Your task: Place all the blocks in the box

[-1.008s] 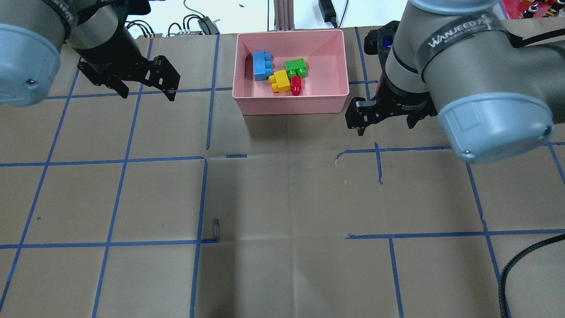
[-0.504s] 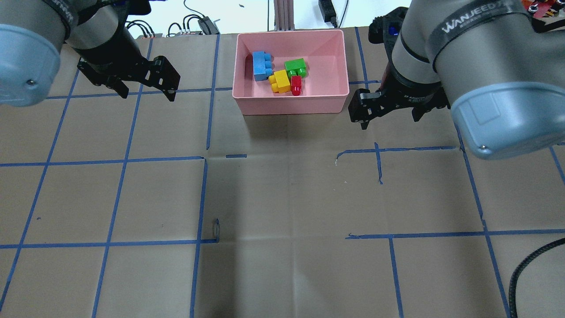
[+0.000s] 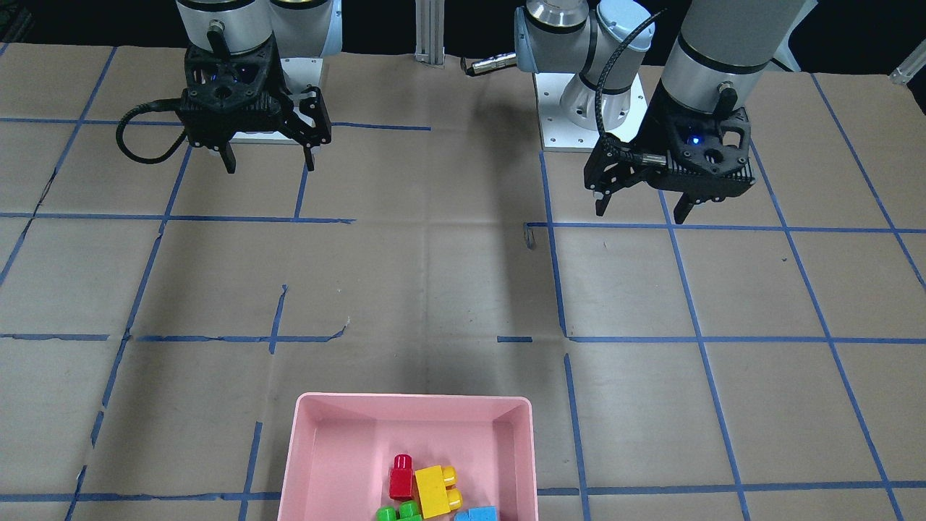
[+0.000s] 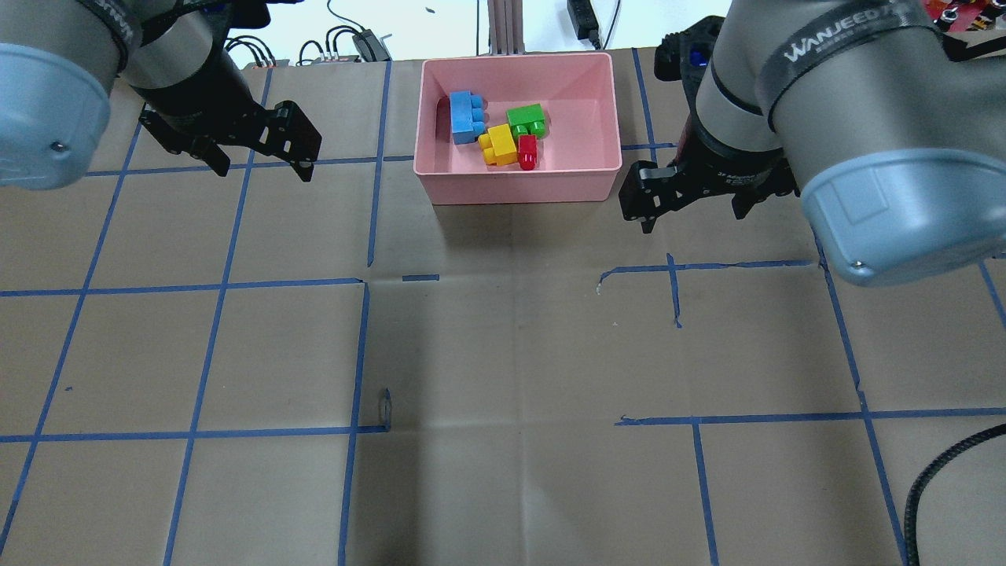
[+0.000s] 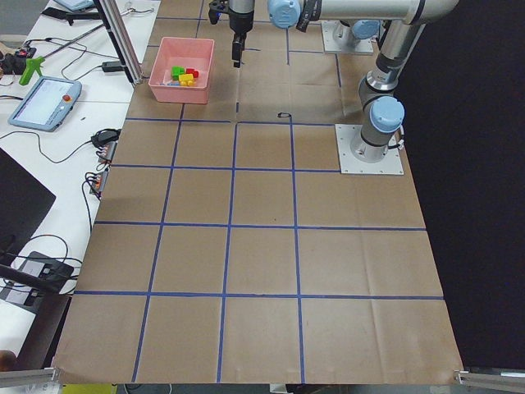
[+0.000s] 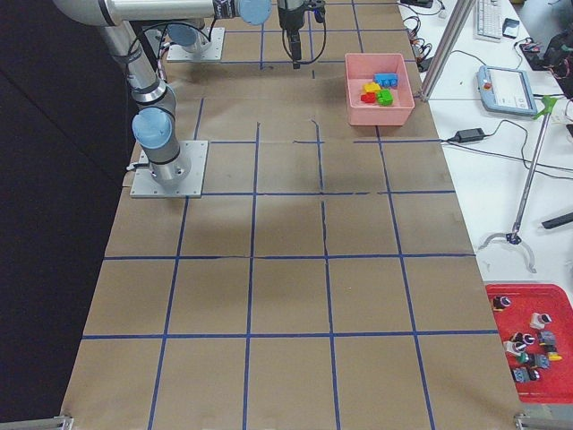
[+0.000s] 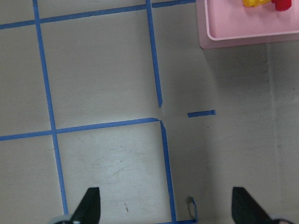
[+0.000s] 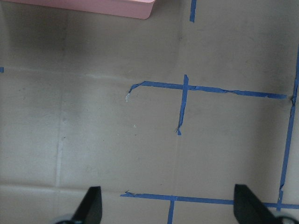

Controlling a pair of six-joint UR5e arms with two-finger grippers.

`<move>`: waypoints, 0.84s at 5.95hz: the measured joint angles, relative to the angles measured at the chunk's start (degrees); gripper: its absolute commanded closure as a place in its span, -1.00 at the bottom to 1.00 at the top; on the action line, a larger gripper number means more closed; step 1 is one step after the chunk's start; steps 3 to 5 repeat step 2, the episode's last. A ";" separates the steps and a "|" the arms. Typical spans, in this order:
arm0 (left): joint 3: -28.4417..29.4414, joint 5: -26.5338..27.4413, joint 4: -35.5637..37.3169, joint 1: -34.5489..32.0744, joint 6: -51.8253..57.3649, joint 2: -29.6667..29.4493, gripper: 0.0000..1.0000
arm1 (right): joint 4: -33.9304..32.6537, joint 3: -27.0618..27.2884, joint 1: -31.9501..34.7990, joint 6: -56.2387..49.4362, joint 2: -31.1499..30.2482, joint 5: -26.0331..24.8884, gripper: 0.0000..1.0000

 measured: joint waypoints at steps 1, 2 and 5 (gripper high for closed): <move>0.00 0.00 0.00 0.00 0.00 0.01 -0.99 | -0.04 -0.05 0.10 0.04 0.22 0.08 -1.00; 0.00 0.00 0.00 0.00 0.00 -0.01 -0.99 | -0.05 -0.02 0.17 0.08 0.33 0.16 -1.00; 0.00 0.00 0.00 0.00 0.00 -0.01 -0.99 | -0.05 -0.02 0.17 0.08 0.33 0.16 -1.00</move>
